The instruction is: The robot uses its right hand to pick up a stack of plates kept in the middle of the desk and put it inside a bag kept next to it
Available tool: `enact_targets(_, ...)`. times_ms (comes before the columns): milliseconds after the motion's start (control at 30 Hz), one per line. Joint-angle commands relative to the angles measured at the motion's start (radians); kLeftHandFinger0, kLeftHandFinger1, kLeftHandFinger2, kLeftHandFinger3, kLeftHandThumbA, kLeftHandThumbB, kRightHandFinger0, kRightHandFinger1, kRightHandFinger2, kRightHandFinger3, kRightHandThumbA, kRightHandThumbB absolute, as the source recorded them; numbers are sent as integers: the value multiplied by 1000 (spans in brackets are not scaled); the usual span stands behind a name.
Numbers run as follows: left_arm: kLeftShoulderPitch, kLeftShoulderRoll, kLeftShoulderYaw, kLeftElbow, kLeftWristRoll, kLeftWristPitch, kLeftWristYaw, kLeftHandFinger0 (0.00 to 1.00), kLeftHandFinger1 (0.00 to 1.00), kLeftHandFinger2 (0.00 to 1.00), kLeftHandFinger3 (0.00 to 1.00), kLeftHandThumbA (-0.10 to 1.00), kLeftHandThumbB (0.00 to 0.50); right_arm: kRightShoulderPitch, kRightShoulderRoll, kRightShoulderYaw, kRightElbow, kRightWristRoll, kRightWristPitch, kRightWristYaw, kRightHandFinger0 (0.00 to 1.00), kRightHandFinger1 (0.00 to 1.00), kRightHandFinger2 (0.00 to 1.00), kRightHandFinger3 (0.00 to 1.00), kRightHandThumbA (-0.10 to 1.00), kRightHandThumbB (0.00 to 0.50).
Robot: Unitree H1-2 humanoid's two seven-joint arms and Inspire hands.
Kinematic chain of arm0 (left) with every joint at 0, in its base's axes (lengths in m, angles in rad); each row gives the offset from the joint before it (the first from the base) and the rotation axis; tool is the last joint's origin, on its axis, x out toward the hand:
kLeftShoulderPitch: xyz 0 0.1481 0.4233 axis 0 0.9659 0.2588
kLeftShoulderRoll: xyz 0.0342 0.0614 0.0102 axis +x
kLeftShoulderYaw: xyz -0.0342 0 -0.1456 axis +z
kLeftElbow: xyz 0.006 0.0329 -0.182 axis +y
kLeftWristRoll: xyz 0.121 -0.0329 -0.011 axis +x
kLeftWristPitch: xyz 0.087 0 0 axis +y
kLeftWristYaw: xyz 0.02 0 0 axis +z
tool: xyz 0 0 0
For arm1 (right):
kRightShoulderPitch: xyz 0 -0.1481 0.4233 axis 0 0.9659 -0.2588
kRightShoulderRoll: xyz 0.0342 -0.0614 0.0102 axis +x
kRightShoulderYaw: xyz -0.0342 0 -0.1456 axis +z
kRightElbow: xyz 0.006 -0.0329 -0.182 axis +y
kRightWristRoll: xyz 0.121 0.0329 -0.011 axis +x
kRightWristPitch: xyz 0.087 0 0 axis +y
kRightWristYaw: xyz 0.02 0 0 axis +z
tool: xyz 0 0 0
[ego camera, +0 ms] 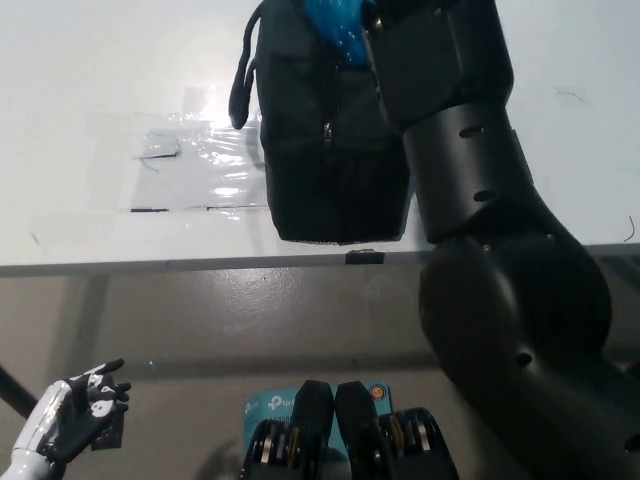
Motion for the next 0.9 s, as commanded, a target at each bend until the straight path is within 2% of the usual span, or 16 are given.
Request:
enact_targets(0,4,5,-3,-21,-5,-13,-13,689,757,867,1000,-100,188,-98,23,-30,-37,-68,-11,-34,0,0,0,193,-100,0)
enact_targets(133,0,5,-1,-19,-5,-2,-9,697,766,877,1000,-100,198,-66,40,-33,-73,-62,-11,-42,0,0,0,138,-100,5)
enact_targets(200,1,6,-2,-19,-3,-4,-9,700,768,881,1000,-100,209,-44,46,-40,-98,-59,-11,-24,0,0,0,145,-100,0)
enact_targets(233,0,6,-3,-18,-3,-7,-10,700,766,879,1000,-100,199,-38,53,-63,-101,-79,-11,-22,0,0,49,298,-100,0)
enact_targets(300,1,6,-3,-18,-4,-11,-12,698,761,879,1000,-100,202,-21,79,-146,-109,-112,-11,-33,0,0,0,397,-100,0)
enact_targets(367,0,6,-3,-16,-6,-16,-13,694,760,884,998,-100,197,-5,90,-171,-122,-126,-11,-30,0,0,0,347,-100,1)
enact_targets(400,0,6,-3,-16,-6,-16,-13,688,753,876,993,-100,197,7,89,-178,-110,-118,-11,-47,0,0,1,388,-100,8)
enact_targets(433,1,5,-2,-17,-6,-16,-13,683,749,873,990,-100,204,24,94,-188,-112,-112,-11,-52,0,0,7,351,-100,55)
enact_targets(500,3,6,-2,-24,-7,-8,-13,684,769,889,1000,-100,194,45,114,-239,-133,-78,-11,-62,0,0,0,180,-100,74)
enact_targets(567,3,6,-1,-24,-7,-8,-13,690,774,891,1000,-100,184,61,119,-241,-140,-73,-11,-63,0,0,0,148,-100,68)
enact_targets(600,3,3,-7,-24,-3,-10,-13,692,775,890,996,-100,188,86,125,-236,-169,-81,-11,-54,0,0,4,245,-100,25)
enact_targets(667,4,2,-6,-26,-1,-9,-9,692,769,884,990,-100,198,112,134,-229,-178,-42,-11,-84,0,0,0,156,-100,4)
enact_targets(700,6,1,-10,-32,3,-1,-8,691,767,884,992,-100,189,112,143,-267,-167,-6,-11,-122,0,0,0,32,-100,0)
enact_targets(833,8,2,-15,-32,3,-4,-10,684,763,882,998,-100,195,116,144,-291,-124,6,-11,-183,0,0,0,93,-100,0)
enact_targets(867,6,2,-13,-25,-3,-5,-12,681,764,884,1000,-100,193,137,142,-253,-115,10,-11,-196,0,0,32,113,-100,0)
